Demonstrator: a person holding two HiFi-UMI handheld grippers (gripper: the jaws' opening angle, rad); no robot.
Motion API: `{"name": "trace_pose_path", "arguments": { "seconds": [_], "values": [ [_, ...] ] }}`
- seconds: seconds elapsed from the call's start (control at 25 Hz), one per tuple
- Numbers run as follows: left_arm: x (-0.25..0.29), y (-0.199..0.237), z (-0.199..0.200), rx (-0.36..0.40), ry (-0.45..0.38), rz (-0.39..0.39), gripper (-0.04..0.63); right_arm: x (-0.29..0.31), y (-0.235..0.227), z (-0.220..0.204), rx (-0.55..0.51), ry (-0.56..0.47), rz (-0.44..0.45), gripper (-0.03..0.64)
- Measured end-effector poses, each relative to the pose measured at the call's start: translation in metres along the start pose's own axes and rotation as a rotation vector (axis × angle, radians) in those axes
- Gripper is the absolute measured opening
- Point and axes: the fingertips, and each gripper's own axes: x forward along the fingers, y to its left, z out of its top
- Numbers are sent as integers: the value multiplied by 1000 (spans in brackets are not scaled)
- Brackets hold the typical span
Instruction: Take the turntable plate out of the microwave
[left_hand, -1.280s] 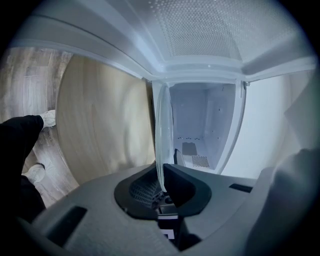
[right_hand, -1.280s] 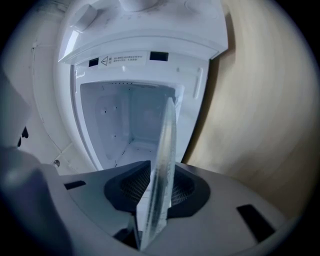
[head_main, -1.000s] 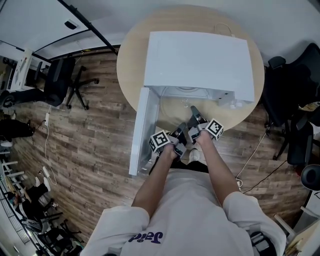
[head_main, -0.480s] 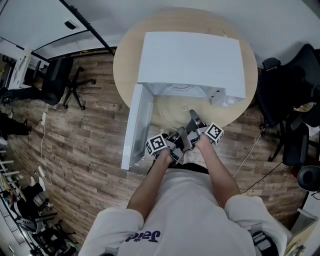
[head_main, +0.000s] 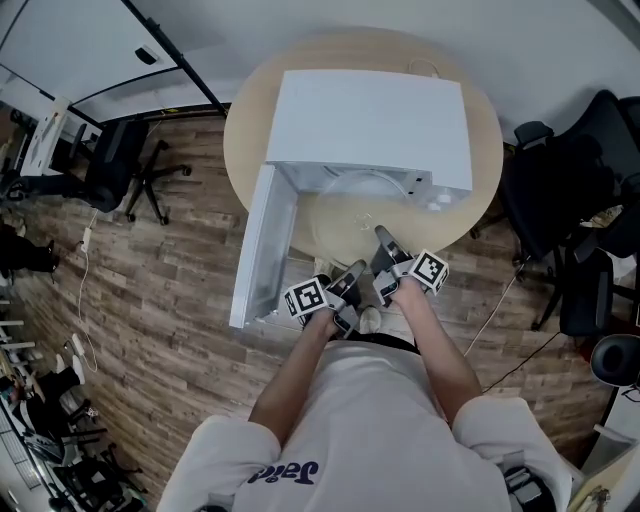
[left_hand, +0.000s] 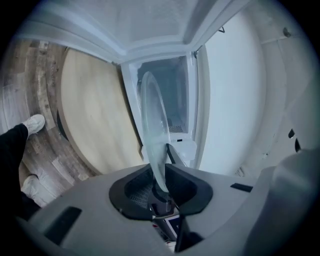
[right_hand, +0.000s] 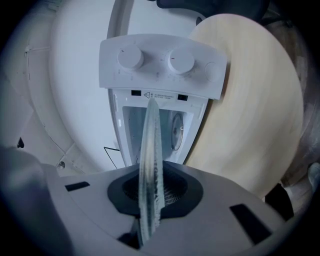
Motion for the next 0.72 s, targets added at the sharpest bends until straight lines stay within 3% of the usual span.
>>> {"name": "trace_pose_path", "arguments": {
  "seconds": [0.08,0.2,0.32,0.48,0.6,0.72],
  "values": [
    [-6,-1,7,28,-48,21,98,-8,7,0,18,8,14,31],
    [-11,-6,24,22,-124,12,210,-19,20,2,45,4,41,32],
    [-10,-19,38,7,-188,-49,233,-32,29,6,33,4,33,32],
    [4,-36,42,21,-179,-88,233,-44,41,12,44,1,44,31],
    [12,-48,33,-16,-142,-98,227,-51,52,12,60,0,54,32],
    [15,-63,30,-27,-137,-133,132,-56,58,15,61,10,50,32]
  ]
}}
